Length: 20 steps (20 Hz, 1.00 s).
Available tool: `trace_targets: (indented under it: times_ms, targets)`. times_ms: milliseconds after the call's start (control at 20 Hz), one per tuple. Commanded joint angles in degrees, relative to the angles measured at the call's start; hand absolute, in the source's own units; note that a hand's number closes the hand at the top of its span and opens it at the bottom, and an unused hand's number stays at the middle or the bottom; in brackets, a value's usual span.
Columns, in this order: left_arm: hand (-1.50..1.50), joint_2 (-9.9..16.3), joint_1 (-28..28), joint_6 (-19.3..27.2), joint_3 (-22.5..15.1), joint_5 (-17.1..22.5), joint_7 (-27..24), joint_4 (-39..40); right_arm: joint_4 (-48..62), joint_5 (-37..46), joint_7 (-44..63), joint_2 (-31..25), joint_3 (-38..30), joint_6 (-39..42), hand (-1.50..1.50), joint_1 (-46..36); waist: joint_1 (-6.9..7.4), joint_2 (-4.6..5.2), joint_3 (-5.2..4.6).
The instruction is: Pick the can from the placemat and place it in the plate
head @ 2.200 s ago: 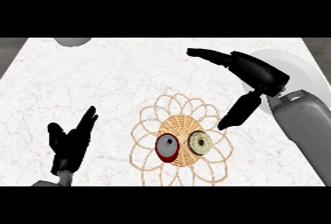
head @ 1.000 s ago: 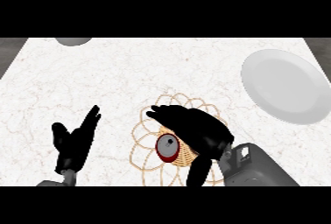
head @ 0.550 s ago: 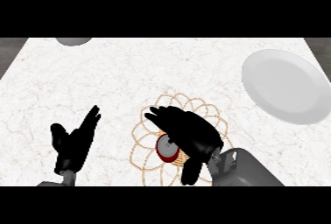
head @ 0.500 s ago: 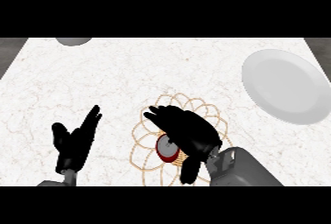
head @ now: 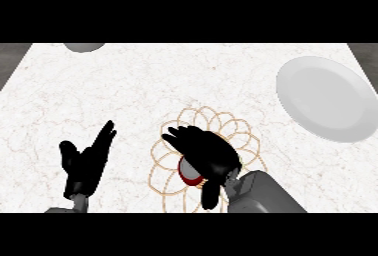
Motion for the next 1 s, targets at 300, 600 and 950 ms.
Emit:
trace_targets:
  times_ms: [300, 600, 950]
  targets:
    - [0.00, -2.6, 2.6, 1.4, -1.8, -2.3, 3.6, -3.6, 7.4, 7.1, -10.8, -1.2, 1.5, -0.8, 1.50, -2.8, 0.15, 0.19, -0.28]
    - [0.00, -2.2, 0.7, -2.5, 1.3, -2.0, 0.6, 2.1, 5.6, 13.1, -10.5, 1.6, 2.4, -3.3, 1.50, 0.7, -0.20, 0.19, -0.31]
    - [0.00, -2.3, 2.3, -1.9, 1.1, -1.5, 1.5, -1.1, 11.6, 16.3, 4.6, 3.3, -17.7, -19.9, 1.50, -4.4, -1.04, 0.96, -0.36]
